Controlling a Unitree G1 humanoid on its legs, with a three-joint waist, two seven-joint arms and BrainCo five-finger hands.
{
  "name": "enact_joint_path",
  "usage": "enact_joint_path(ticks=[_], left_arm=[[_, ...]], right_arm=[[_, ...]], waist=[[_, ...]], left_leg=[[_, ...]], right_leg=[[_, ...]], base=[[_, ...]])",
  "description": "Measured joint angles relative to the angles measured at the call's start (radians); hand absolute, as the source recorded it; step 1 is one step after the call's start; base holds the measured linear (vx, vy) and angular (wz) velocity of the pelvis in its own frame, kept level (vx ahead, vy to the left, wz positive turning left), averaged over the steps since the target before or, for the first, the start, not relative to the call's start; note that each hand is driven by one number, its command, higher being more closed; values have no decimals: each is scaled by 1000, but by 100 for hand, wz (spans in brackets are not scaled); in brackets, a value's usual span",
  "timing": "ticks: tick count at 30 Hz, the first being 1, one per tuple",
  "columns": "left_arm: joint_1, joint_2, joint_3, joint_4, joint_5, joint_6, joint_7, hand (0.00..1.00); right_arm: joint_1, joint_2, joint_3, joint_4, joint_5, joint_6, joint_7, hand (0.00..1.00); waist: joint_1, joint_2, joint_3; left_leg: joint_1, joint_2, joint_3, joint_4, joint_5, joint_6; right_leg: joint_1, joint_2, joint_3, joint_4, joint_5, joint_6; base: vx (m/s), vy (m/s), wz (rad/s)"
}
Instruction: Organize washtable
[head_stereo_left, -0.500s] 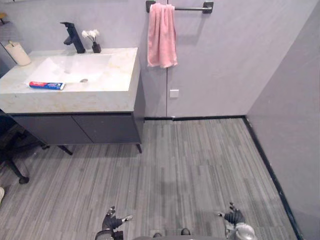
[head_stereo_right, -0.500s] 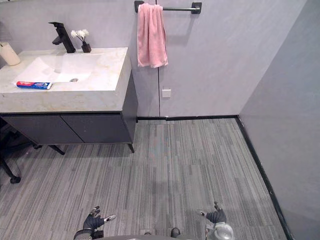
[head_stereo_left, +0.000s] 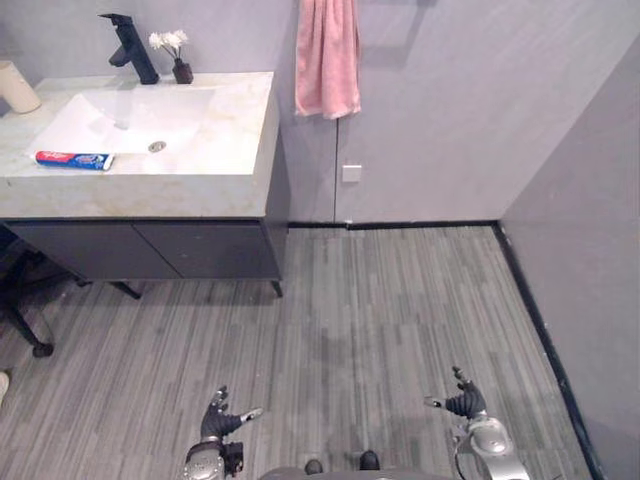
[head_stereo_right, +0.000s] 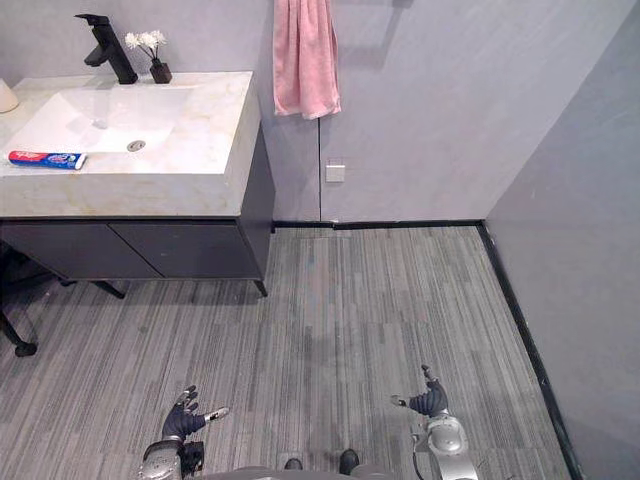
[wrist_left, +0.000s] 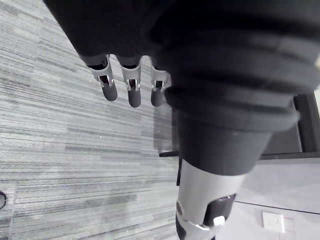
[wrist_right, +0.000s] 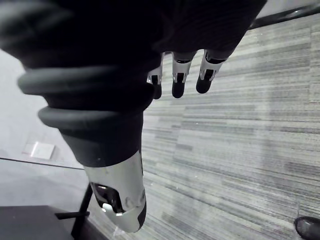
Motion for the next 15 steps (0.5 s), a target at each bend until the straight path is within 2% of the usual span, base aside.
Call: enact_joint_path(ticks=[5, 8, 10, 12, 13, 14, 15], left_arm=[[10, 1, -1, -54, -2, 0, 1, 0], [28, 1, -1, -98, -3, 0, 2, 0], [28, 2, 0, -117, -14, 0, 2, 0], [20, 3, -1, -127, -23, 0, 2, 0], [11, 6, -1, -140, -26, -1, 3, 0], [-5, 16, -8, -139, -33, -1, 4, 0], [-16, 30, -25, -139, -41, -1, 6, 0]], right_arm=[[-16, -1, -19, -3, 31, 1, -5, 0], [-17, 0, -43, -6, 43, 3, -21, 0], [-16, -4, -60, -29, 56, 12, -22, 0], [-14, -10, -65, -37, 74, 22, -23, 0], [-16, -9, -65, -39, 82, 22, -23, 0], [-17, -5, -63, -40, 90, 23, -22, 0], [-19, -3, -62, -40, 95, 25, -22, 0]], waist=[[4, 7, 6], [6, 12, 8], [3, 19, 13], [1, 22, 20], [1, 26, 33], [1, 24, 47], [-4, 19, 61]], left_leg=[[-47, 8, 50, 12, -35, 16], [-89, 20, 99, 66, -88, 16], [-114, 21, 120, 108, -118, 27], [-114, 21, 137, 142, -138, 40], [-96, 24, 142, 153, -155, 44], [-66, 24, 141, 151, -170, 51], [-27, 22, 140, 144, -179, 52]], right_leg=[[-59, 10, 49, 7, -11, 4], [-123, 20, 96, 74, -46, 11], [-194, 20, 108, 198, -104, 23], [-261, 17, 100, 353, -146, 59], [-306, 16, 81, 481, -164, 80], [-368, 4, 42, 628, -185, 77], [-396, -26, -14, 694, -218, 61]], base=[[-54, -19, -26], [9, 7, -52], [81, 29, -40], [111, 38, -28], [180, 44, -18], [247, 41, -6], [221, 22, 1]])
